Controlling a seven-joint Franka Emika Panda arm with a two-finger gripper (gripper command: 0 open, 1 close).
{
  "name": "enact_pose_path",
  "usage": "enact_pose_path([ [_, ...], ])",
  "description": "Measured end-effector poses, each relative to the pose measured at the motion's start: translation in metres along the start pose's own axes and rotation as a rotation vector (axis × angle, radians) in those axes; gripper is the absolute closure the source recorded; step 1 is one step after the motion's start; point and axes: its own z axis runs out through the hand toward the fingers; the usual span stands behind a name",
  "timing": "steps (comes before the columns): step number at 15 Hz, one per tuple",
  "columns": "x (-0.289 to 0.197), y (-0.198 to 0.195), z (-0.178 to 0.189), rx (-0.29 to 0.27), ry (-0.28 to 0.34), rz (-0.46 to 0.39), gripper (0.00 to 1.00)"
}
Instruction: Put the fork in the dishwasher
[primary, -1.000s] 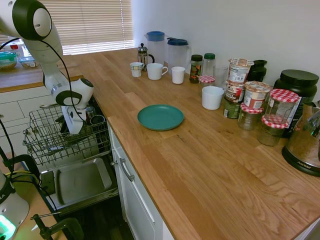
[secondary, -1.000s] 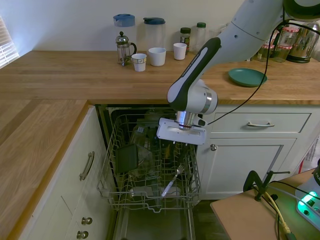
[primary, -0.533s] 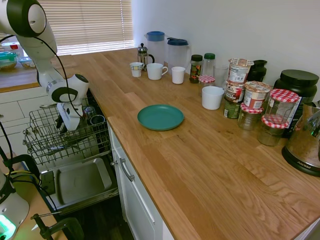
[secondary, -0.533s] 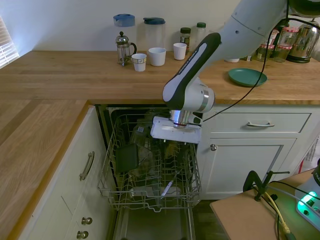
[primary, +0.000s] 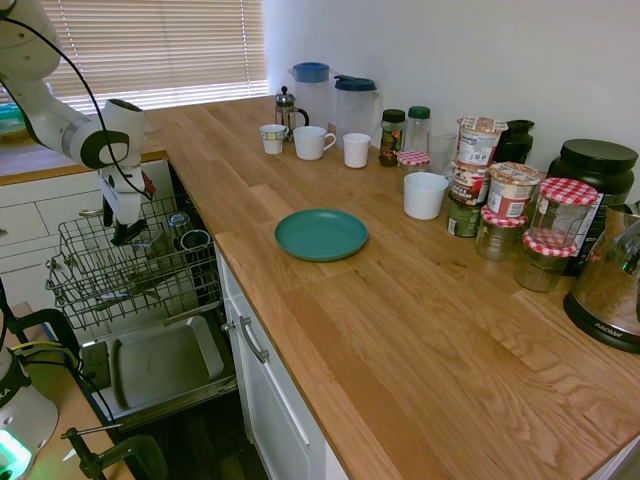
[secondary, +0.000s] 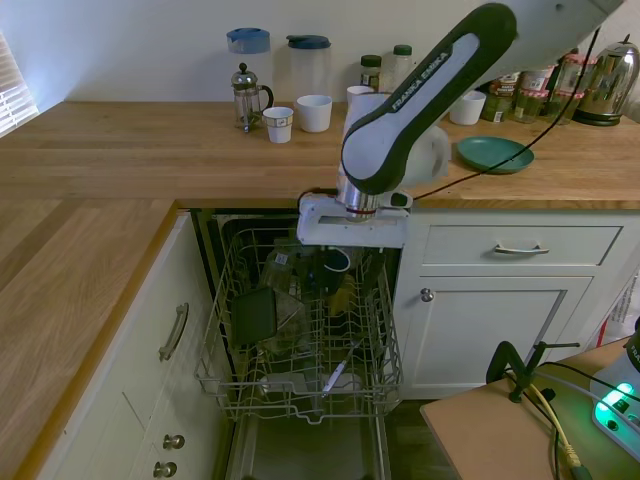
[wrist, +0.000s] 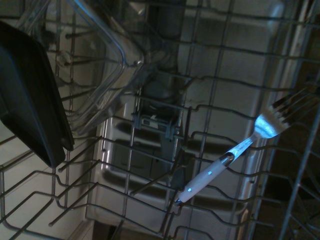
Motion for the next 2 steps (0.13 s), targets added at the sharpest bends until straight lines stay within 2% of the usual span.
enact_pose_path([
  [2, -0.0119, 0.0086, -0.0181, 0.014, 0.046, 0.025, 0.0],
])
